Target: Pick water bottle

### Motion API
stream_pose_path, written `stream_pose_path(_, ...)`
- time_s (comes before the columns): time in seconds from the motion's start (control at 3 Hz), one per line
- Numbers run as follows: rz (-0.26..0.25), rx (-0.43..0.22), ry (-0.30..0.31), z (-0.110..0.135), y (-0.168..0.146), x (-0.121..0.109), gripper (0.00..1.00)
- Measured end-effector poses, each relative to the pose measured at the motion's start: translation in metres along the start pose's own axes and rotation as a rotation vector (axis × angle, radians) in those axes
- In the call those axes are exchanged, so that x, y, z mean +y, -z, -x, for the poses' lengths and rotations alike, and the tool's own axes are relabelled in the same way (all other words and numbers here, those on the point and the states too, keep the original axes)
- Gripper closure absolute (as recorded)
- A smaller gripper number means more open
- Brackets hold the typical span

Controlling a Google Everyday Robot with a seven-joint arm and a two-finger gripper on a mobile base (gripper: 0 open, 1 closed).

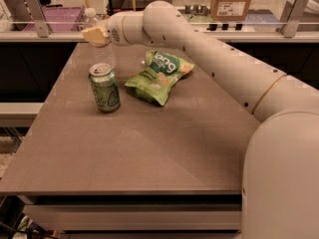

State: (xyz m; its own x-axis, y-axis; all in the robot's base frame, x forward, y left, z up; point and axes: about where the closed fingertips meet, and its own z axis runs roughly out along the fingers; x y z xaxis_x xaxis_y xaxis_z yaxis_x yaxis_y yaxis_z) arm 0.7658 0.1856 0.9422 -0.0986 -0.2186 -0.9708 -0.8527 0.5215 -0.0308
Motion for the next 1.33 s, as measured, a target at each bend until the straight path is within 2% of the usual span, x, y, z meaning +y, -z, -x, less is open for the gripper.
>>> stream_pose_path(0.33, 0.036, 0.004, -0.005, 0.01, 0.007, 0.007, 1.0)
stream_pose_path(0.67, 0.076, 0.014, 0.018, 0.034, 0.027, 0.022, 1.0)
stream_pose_path(1.0, 0.108, 0.007, 0.074, 0.066, 0.054, 0.035, 1.0)
stream_pose_path(1.33, 0.122, -0.03, 0.149, 0.097, 0.085, 0.038, 1.0)
